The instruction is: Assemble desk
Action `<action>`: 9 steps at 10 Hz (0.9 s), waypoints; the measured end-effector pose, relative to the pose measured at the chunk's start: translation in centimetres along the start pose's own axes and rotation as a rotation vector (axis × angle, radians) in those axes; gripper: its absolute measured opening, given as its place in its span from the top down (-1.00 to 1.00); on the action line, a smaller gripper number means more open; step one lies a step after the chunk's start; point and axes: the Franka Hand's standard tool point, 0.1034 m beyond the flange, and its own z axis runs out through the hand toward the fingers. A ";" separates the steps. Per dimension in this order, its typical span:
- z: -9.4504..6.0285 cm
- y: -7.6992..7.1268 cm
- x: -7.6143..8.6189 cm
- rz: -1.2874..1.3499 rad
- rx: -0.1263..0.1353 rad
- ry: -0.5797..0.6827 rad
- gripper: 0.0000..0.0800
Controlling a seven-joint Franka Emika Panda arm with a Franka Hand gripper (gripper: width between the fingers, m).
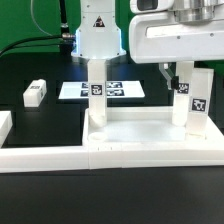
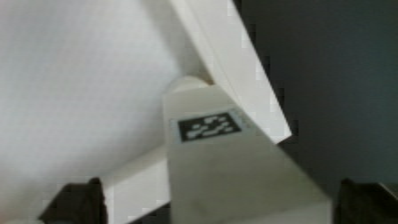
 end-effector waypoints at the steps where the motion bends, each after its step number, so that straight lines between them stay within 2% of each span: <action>1: 0.1 0.0 0.0 0.028 -0.001 0.000 -0.62; 2: 0.1 0.1 0.0 0.030 -0.001 0.000 -0.31; 3: 0.1 0.1 0.0 0.055 -0.002 0.000 -0.31; 4: 0.1 0.1 0.0 0.055 -0.002 0.000 0.18; 5: 0.1 0.3 0.1 0.061 -0.005 0.000 0.27; 7: 0.2 0.4 0.1 0.249 -0.005 0.001 0.27; 9: 0.3 -0.2 -0.5 0.635 -0.044 0.029 0.27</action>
Offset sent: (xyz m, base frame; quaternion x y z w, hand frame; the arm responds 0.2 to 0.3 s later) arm 0.0000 0.0000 0.0000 0.0000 0.0000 0.0000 1.0000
